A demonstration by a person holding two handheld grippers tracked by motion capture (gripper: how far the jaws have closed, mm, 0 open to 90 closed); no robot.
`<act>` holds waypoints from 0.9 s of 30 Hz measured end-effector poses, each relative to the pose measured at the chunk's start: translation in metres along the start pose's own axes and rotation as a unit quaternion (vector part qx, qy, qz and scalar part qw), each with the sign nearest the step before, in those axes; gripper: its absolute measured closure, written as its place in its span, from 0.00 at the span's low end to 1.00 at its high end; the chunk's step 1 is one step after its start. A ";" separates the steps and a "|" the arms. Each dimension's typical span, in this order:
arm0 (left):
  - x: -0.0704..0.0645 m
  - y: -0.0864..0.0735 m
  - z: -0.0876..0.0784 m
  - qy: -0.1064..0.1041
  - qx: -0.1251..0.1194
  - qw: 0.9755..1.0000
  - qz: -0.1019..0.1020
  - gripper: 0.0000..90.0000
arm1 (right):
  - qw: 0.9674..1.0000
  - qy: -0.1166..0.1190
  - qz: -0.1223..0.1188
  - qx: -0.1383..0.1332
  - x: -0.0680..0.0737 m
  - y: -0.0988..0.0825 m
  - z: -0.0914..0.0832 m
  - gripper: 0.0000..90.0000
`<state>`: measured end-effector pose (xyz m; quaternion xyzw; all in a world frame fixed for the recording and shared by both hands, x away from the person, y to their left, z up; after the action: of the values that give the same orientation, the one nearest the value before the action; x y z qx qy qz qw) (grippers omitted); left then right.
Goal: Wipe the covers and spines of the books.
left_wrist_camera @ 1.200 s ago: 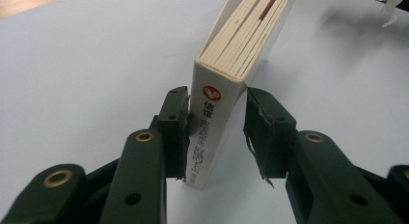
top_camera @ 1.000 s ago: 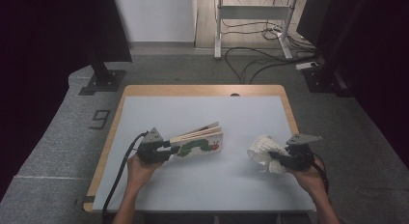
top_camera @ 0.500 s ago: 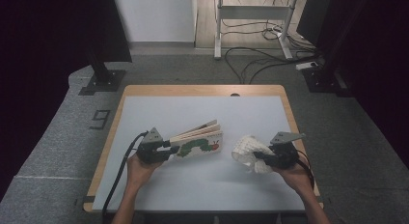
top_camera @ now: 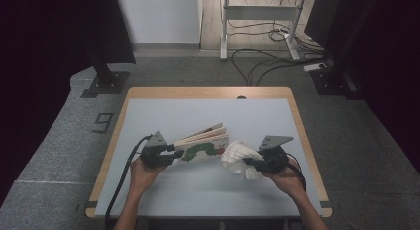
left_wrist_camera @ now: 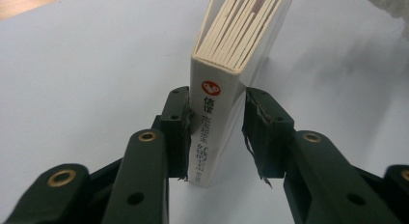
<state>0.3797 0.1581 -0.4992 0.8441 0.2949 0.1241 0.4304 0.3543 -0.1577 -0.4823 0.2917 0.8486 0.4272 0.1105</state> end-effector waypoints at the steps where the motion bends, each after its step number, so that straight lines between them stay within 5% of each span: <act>1: 0.000 0.000 0.000 0.000 0.000 1.000 0.000 0.70 | 1.000 0.002 -0.002 0.000 0.002 0.002 0.002 0.74; 27: 0.000 0.000 0.000 -0.002 0.001 1.000 0.007 0.70 | 0.995 0.075 -0.070 -0.005 0.063 0.052 0.070 0.74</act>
<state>0.3800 0.1585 -0.4992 0.8469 0.2882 0.1248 0.4292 0.3551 -0.0504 -0.4798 0.1985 0.8709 0.4429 0.0778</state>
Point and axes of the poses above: each handheld gripper's, and its own axes: z roughly forward along the jaws, y roughly out of its top, x roughly to its left, the point moved 6 cm from there along z, roughly forward along the jaws, and after that the axes turned 1 degree about z, right-handed, at the moved point
